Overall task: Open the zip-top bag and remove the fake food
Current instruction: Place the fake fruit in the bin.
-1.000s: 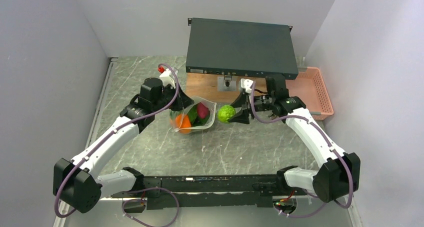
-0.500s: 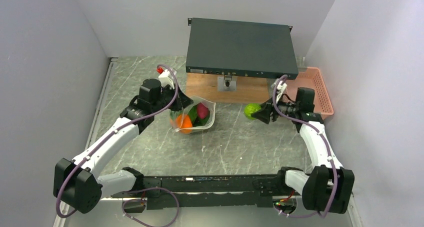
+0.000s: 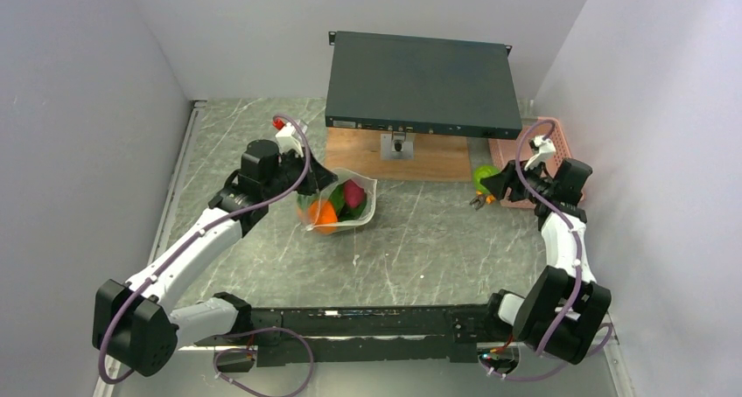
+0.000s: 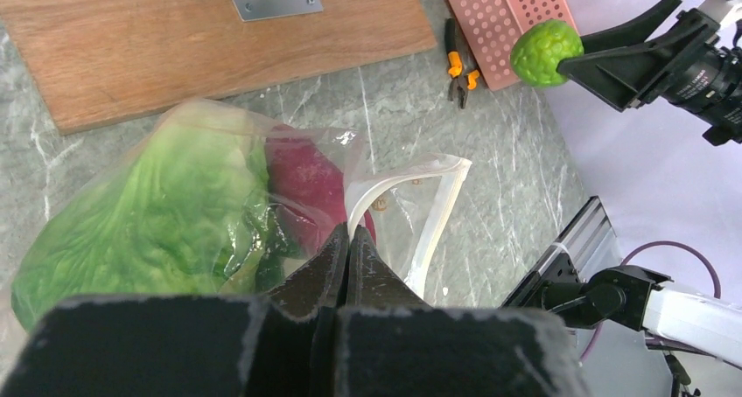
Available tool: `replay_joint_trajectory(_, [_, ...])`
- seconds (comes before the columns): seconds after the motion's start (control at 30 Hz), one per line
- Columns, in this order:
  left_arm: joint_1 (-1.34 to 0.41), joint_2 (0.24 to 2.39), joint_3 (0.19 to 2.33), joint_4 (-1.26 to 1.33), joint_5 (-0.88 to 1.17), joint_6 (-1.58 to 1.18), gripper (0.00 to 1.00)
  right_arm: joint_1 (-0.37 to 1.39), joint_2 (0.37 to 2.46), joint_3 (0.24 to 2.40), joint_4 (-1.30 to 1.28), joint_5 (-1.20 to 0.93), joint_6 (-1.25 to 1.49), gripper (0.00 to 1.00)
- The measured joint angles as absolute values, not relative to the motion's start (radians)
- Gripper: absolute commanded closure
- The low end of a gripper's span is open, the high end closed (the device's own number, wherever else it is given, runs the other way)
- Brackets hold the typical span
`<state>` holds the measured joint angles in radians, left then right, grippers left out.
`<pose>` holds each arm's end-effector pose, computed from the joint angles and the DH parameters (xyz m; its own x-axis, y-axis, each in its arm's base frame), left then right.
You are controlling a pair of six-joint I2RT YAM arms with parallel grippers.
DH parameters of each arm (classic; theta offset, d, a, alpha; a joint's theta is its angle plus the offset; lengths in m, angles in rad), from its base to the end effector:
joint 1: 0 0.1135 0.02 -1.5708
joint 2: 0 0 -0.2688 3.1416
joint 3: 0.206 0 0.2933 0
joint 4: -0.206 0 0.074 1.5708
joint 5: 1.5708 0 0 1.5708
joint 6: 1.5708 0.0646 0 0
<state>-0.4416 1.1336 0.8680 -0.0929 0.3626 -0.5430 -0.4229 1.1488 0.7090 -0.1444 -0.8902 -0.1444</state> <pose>0.2839 -0.1595 0.2924 -0.6332 -0.2350 -0.7374 0.4353 0.6796 -0.5904 0.2858 -0.0736 0.2275 -0.4498 0.1031 -0.8872 -0.4018 0.8637 0.3042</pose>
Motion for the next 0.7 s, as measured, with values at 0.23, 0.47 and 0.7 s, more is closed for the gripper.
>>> replay_joint_trajectory(0.23, [-0.437,1.116,0.853,-0.08,0.369,-0.539,1.0,-0.479,1.223,0.723,-0.082,-0.783,-0.063,0.9])
replay_joint_trajectory(0.47, [-0.435,1.108,0.841,-0.069,0.369,-0.538,1.0,-0.501,1.275,0.775,-0.016,-0.683,0.009,0.9])
replay_joint_trajectory(0.7, [-0.435,1.1,0.833,-0.066,0.369,-0.538,1.0,-0.503,1.306,0.796,0.024,-0.557,0.079,0.86])
